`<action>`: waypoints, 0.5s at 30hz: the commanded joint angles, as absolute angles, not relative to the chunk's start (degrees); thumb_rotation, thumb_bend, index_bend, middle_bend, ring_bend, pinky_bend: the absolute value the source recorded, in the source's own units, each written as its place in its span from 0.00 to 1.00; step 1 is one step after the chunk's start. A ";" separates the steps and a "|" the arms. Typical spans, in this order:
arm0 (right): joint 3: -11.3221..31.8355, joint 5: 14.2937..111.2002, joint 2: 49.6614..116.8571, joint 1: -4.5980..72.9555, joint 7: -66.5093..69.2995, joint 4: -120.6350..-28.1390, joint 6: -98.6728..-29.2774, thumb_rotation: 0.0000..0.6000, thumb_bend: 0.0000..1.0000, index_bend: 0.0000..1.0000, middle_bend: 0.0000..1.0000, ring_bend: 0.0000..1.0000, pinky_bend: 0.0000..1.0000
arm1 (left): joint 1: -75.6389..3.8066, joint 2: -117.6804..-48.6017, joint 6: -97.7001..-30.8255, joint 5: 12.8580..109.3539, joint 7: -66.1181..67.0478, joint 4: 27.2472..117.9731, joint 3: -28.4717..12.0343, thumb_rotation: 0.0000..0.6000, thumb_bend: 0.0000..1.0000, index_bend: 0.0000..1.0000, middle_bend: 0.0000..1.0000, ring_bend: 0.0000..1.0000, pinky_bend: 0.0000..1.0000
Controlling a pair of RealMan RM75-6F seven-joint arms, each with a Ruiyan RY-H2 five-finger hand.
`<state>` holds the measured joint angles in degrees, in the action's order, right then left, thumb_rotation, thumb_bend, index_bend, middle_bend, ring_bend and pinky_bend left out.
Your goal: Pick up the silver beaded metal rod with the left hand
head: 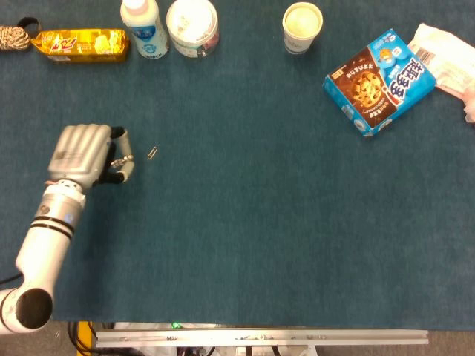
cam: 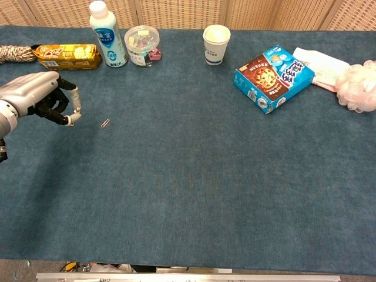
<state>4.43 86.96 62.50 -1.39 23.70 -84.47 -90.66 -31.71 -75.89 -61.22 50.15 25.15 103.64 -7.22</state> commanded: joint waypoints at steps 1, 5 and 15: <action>4.41 86.95 62.54 -1.51 24.17 -84.13 -90.83 1.00 0.15 0.43 0.54 0.40 0.36 | -33.18 -77.34 -60.77 48.37 26.25 103.38 -8.03 1.00 0.33 0.58 0.84 0.87 1.00; 4.39 86.65 62.55 -1.83 24.81 -83.58 -91.03 1.00 0.15 0.43 0.54 0.40 0.36 | -35.14 -79.61 -60.06 45.19 27.00 102.43 -9.30 1.00 0.33 0.58 0.84 0.87 1.00; 4.38 86.29 62.59 -2.28 25.63 -82.72 -91.28 1.00 0.15 0.43 0.54 0.40 0.36 | -39.28 -83.67 -60.01 39.98 29.68 99.91 -10.87 1.00 0.33 0.58 0.84 0.87 1.00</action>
